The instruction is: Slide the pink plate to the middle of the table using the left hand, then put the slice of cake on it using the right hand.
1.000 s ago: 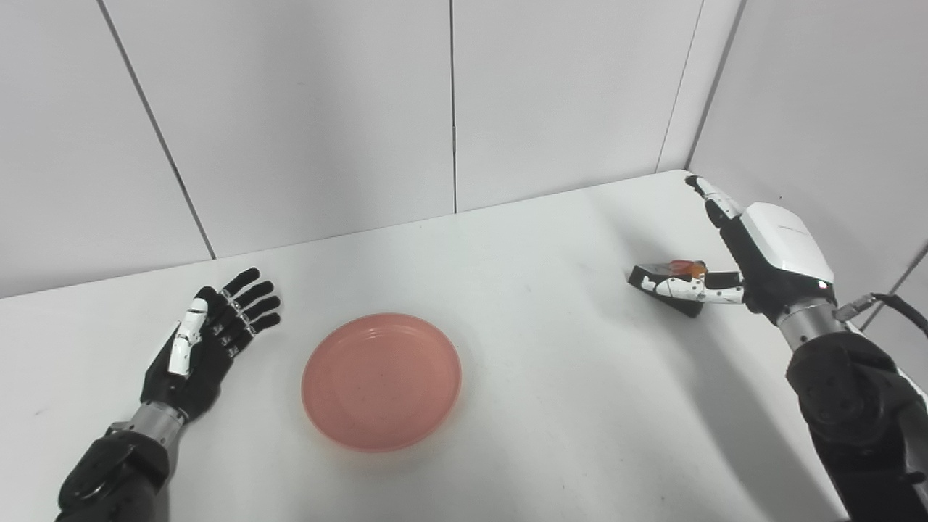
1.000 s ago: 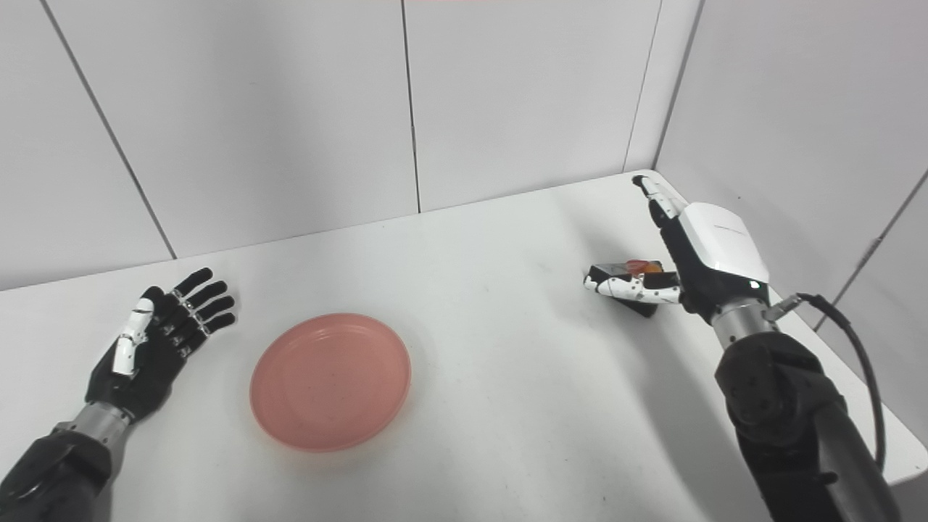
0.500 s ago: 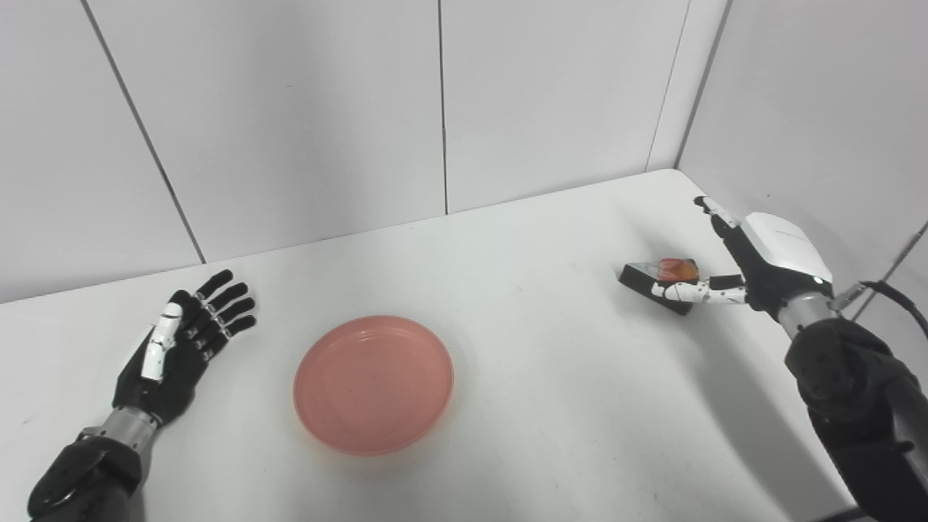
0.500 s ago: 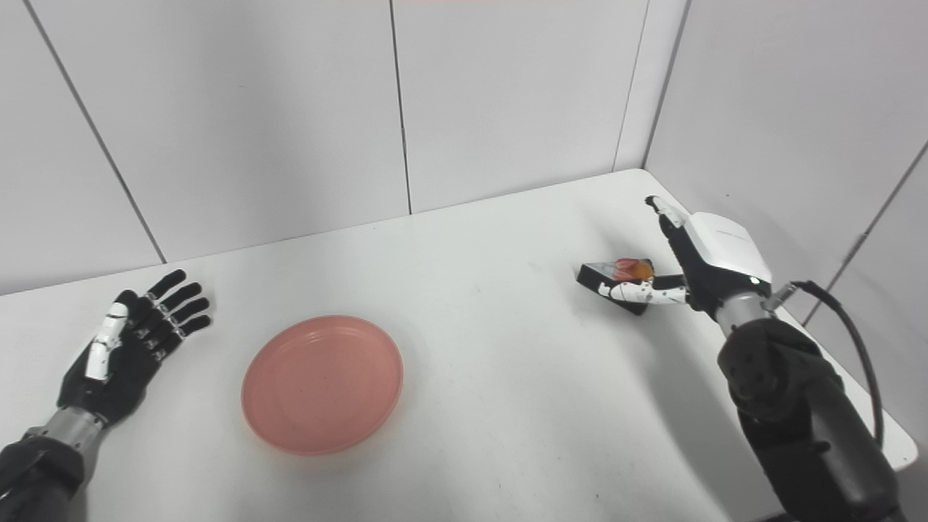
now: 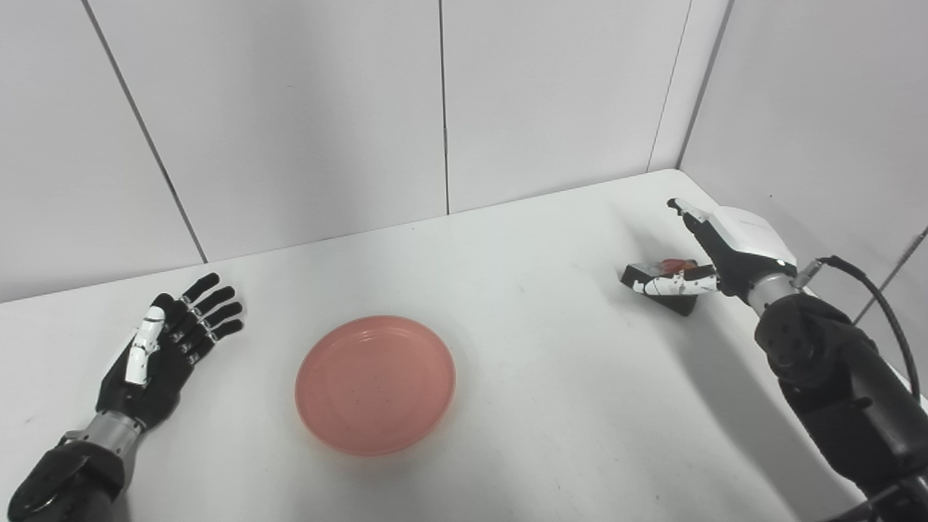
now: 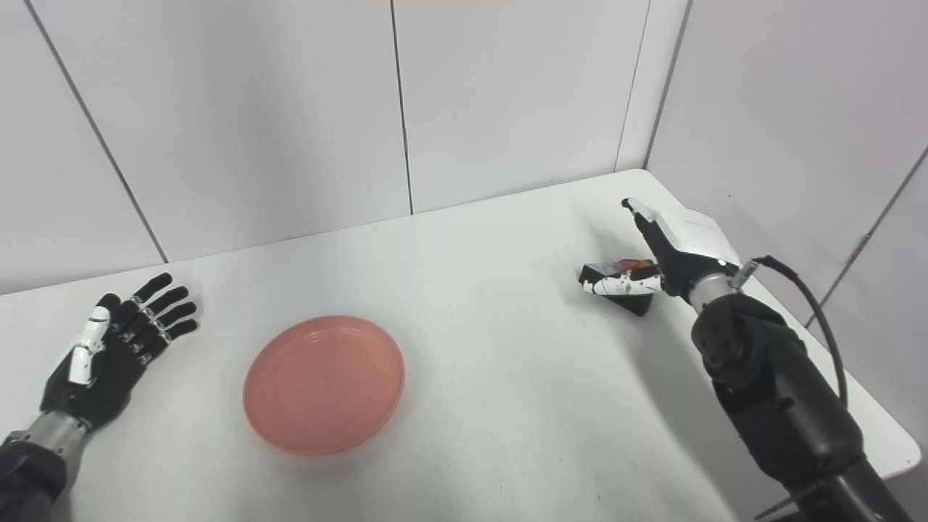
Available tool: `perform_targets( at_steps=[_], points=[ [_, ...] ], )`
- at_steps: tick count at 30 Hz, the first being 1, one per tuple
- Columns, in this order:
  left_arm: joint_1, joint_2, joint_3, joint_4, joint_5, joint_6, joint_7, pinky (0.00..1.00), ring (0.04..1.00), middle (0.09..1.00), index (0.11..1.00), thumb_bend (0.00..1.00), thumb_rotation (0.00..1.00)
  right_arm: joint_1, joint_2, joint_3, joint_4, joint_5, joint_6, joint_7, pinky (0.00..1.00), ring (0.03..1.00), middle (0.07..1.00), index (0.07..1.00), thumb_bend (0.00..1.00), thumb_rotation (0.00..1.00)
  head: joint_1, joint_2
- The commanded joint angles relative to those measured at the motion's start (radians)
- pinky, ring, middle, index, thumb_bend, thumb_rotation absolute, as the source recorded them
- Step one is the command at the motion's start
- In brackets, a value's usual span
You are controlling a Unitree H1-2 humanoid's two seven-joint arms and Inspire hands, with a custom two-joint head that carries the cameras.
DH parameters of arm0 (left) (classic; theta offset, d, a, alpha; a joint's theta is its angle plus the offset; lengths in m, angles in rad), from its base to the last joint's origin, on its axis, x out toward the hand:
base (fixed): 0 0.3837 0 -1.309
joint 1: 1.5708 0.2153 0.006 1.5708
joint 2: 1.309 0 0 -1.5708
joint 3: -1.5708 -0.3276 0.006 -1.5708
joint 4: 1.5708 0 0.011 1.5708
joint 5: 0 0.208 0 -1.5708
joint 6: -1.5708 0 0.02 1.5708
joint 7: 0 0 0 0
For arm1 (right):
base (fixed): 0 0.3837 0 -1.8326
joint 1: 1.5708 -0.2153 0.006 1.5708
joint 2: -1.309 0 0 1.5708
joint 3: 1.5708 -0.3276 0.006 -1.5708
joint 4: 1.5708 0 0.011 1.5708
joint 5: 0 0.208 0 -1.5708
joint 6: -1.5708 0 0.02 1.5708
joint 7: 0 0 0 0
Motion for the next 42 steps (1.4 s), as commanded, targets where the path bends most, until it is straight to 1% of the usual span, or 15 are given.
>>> perform_targets(
  at_steps=[1,4,9,13,14,16,26,31,36,42],
  points=[
    [0.097,-0.004,-0.012,0.087,0.042,0.049,0.011,0.81,0.838,0.857,0.85,0.52,0.96,-0.043,-0.037,-0.001,0.016,-0.009,-0.006,-0.019,0.71,0.848,0.929,0.951,1.0,0.56,-0.003,0.001],
    [0.096,0.0,-0.011,0.091,0.043,0.044,0.009,0.81,0.833,0.853,0.847,0.52,0.95,-0.058,-0.038,0.014,0.052,-0.01,-0.019,-0.034,0.69,0.838,0.923,0.946,1.0,0.56,-0.009,0.002],
    [0.093,0.005,-0.011,0.102,0.043,0.043,0.006,0.81,0.836,0.855,0.849,0.52,0.94,-0.081,-0.041,0.027,0.081,-0.01,-0.004,-0.033,0.71,0.846,0.923,0.943,1.0,0.54,-0.01,0.0],
    [0.093,0.007,-0.009,0.107,0.042,0.037,0.004,0.82,0.839,0.858,0.852,0.52,0.95,-0.091,-0.047,0.031,0.103,-0.008,0.002,-0.027,0.71,0.848,0.924,0.944,1.0,0.55,-0.012,0.002],
    [0.094,0.007,-0.01,0.107,0.043,0.035,0.005,0.81,0.834,0.853,0.847,0.53,0.95,-0.094,-0.049,0.032,0.109,-0.009,0.004,-0.025,0.7,0.84,0.923,0.945,1.0,0.55,-0.012,0.002],
    [0.094,0.008,-0.011,0.107,0.046,0.031,0.007,0.81,0.829,0.849,0.844,0.53,0.95,-0.098,-0.055,0.034,0.12,-0.012,0.01,-0.019,0.7,0.84,0.925,0.948,1.0,0.55,-0.012,0.005],
    [0.094,0.016,-0.011,0.11,0.043,0.035,-0.003,0.8,0.824,0.844,0.838,0.53,0.94,-0.093,-0.078,0.021,0.168,0.019,0.002,-0.031,0.74,0.869,0.931,0.939,1.0,0.53,-0.009,0.009],
    [0.094,0.019,-0.01,0.112,0.043,0.034,-0.009,0.79,0.819,0.841,0.836,0.53,0.94,-0.101,-0.084,0.026,0.206,0.023,-0.004,-0.039,0.71,0.842,0.921,0.925,1.0,0.52,-0.006,0.014],
    [0.093,0.023,-0.008,0.118,0.045,0.029,-0.008,0.78,0.811,0.833,0.828,0.53,0.92,-0.105,-0.078,0.025,0.226,0.031,0.007,-0.043,0.75,0.862,0.914,0.921,1.0,0.51,-0.009,0.021],
    [0.093,0.025,-0.009,0.118,0.046,0.029,-0.011,0.78,0.811,0.833,0.826,0.54,0.92,-0.111,-0.08,0.047,0.249,0.038,-0.002,-0.043,0.76,0.865,0.909,0.91,1.0,0.54,-0.009,0.025]
  ],
)
